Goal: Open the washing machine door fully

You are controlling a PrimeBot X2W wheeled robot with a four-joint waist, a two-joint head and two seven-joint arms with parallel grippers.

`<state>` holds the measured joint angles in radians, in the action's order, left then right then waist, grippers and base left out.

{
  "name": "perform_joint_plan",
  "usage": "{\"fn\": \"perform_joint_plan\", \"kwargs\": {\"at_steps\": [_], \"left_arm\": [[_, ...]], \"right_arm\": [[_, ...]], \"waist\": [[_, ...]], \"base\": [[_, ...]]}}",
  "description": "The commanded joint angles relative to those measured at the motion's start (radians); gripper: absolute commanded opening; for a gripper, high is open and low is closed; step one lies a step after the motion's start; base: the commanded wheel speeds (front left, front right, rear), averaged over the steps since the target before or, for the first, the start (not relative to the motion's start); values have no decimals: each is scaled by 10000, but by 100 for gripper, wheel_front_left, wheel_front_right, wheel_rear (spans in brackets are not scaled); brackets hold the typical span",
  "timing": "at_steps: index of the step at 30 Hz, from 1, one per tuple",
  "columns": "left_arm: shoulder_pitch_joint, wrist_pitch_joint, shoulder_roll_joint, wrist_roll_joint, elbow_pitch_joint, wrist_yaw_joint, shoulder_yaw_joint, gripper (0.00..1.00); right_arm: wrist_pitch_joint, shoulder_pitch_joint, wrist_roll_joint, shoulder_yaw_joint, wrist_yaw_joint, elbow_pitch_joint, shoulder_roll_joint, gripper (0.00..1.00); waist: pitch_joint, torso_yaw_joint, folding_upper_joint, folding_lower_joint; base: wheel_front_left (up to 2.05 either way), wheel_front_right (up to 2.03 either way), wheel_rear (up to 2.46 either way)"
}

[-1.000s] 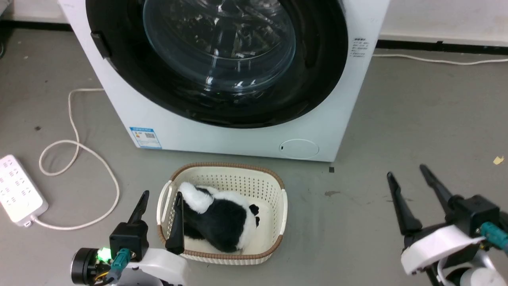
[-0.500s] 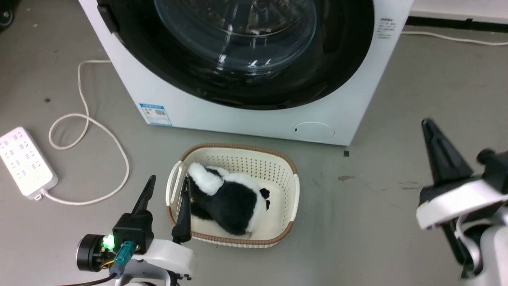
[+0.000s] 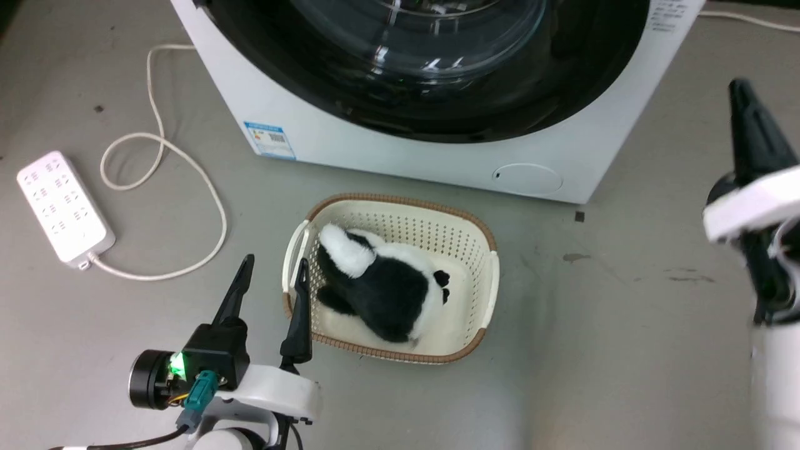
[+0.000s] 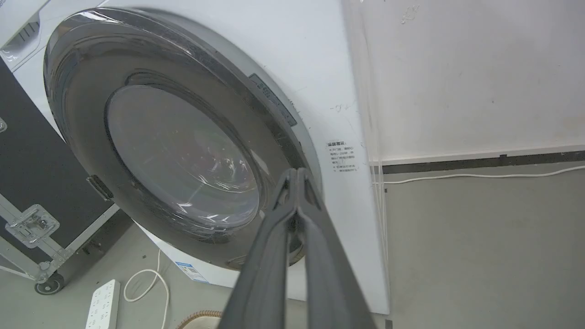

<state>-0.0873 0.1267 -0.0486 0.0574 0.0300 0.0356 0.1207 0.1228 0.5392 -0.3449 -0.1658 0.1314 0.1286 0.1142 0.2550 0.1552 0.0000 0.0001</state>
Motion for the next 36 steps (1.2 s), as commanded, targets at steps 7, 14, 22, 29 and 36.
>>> {"fn": "perform_joint_plan", "kwargs": {"at_steps": [7,14,22,29,36], "left_arm": [[-370,265,-9,155,113,123,234,100],[-580,410,-10,296,146,230,454,100],[-762,557,-11,407,202,341,634,100],[-925,703,-12,495,235,406,822,100],[-1099,850,-13,588,279,491,1011,100]], "right_arm": [[989,1990,-759,-958,-4,1417,-180,0],[1866,3522,-1113,-1816,-4,2614,-176,0],[2829,5005,-1356,-2873,-5,3946,-121,0],[3789,6472,-1571,-3993,-5,5166,-20,0],[4489,7765,-1528,-4898,-6,6098,108,0]], "waist": [[554,381,0,-1],[1012,699,0,-1],[1447,1000,0,-1],[1838,1293,0,-1],[2236,1554,0,-1]], "base": [[0,0,0],[0,0,0],[0,0,0],[0,0,0],[0,0,0]]}}
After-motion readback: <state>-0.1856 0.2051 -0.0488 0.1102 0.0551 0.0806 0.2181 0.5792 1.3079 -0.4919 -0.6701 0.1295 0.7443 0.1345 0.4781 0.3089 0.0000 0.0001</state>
